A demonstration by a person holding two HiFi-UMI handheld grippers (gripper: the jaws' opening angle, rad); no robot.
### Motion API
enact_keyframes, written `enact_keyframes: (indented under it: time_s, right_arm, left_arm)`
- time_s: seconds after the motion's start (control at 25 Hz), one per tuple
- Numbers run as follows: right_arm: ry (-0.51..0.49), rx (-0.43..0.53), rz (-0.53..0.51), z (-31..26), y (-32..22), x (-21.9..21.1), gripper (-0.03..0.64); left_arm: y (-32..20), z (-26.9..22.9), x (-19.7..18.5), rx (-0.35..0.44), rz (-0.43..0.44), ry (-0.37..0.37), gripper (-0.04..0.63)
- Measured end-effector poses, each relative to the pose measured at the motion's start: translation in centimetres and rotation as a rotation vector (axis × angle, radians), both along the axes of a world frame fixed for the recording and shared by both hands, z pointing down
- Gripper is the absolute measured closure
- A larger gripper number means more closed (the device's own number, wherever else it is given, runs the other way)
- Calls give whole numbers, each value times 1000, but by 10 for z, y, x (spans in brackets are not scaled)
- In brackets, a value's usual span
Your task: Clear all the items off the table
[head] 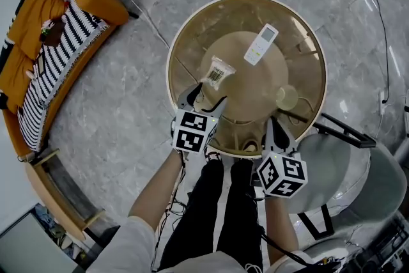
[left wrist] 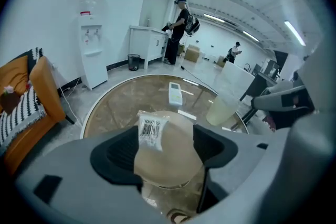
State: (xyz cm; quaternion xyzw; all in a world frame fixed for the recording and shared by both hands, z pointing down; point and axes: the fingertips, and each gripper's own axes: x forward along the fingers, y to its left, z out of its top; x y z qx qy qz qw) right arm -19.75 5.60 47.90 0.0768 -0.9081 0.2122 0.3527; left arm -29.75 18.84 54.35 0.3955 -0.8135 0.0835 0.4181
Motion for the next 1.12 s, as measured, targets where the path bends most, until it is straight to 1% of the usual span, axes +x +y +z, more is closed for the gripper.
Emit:
enact_keyframes:
  time_s: [0.12, 0.24, 0.44, 0.48, 0.64, 0.88, 1.0, 1.08, 1.12]
  right_arm:
    - [1, 15, 12, 5, -3, -2, 594]
    - [11, 20, 34, 11, -5, 0, 592]
    - [34, 28, 59, 22, -8, 4, 592]
    - [37, 30, 64, 24, -8, 4, 592]
    - [43, 28, 80, 27, -7, 8, 592]
    - [49, 27, 107, 32, -12, 16, 592]
    - [54, 19, 116, 37, -12, 20, 592]
    - [55, 19, 114, 38, -12, 21, 592]
    - [54, 19, 112, 38, -12, 21, 592]
  left_arm:
    - [-4, 21, -10, -40, 53, 14, 268]
    - [-6, 38, -20, -70, 76, 34, 267]
    - [-8, 66, -36, -118, 103, 124, 262]
    - [-9, 68, -40, -123, 110, 132, 262]
    - [-14, 74, -46, -153, 142, 112, 262]
    - [-20, 89, -47, -181, 145, 165, 262]
    - [-18, 96, -46, -238, 155, 170, 265]
    - [-15, 99, -47, -291, 159, 148, 313]
    - [-14, 100, -47, -306, 157, 139, 319]
